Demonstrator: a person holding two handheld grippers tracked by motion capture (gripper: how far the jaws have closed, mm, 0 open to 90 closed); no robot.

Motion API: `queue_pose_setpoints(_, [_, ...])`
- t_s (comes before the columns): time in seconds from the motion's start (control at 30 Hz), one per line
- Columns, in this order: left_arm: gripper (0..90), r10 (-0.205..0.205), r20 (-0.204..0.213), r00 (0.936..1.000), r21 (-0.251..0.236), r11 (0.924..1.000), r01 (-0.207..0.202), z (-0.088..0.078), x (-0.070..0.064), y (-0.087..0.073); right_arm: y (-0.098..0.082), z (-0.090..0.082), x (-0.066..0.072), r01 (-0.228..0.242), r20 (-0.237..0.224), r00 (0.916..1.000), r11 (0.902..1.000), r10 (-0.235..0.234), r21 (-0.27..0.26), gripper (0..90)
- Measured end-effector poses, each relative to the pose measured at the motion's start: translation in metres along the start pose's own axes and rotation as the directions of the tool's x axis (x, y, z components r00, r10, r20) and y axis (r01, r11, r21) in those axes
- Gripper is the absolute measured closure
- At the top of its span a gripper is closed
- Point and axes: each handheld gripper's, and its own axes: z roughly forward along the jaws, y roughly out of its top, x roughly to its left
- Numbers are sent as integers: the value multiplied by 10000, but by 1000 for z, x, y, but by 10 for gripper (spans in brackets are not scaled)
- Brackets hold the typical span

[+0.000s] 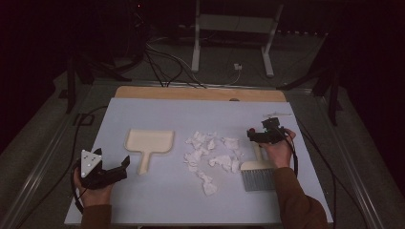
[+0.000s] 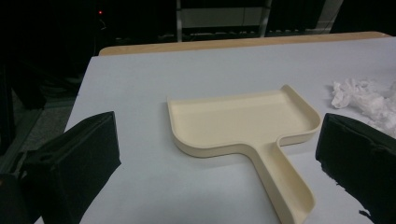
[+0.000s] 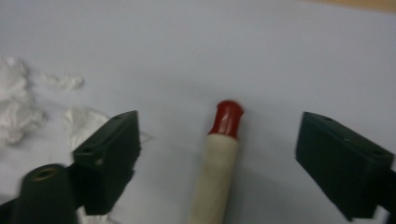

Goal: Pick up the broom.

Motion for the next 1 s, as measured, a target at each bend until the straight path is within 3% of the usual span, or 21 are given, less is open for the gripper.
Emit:
queue_pose_setpoints(0.03, [5,8,-7,10000,12,10000,-8,0,0,0,0,0,0,0,0,10000,10000,0,0,162])
queue_pose_setpoints(0.07, [5,-2,-9,10000,11,10000,2,0,0,0,-1,6,1,12,-61,10000,9993,-9,382,215])
queue_pose_setpoints(0.3, [5,-9,-48,10000,20,10000,9,0,0,-1,-5,22,0,-231,424,9989,9908,176,1336,377])
queue_pose_setpoints(0.33, [5,-2,-39,10000,19,10000,2,0,0,-1,-5,22,0,-231,424,9989,9908,176,1336,377])
queue_pose_setpoints(0.4, [5,11,-34,10000,26,10000,-11,0,-1,-1,-7,26,-1,-297,585,9981,9873,208,1558,468])
queue_pose_setpoints(0.77, [5,29,-17,10000,25,10000,-29,0,-1,-1,-6,34,10,-459,1118,9935,9738,213,2226,643])
queue_pose_setpoints(1.0, [5,-61,-10,10000,-29,10000,61,-2,0,-1,-4,34,13,-946,1354,9887,9684,644,2306,676])
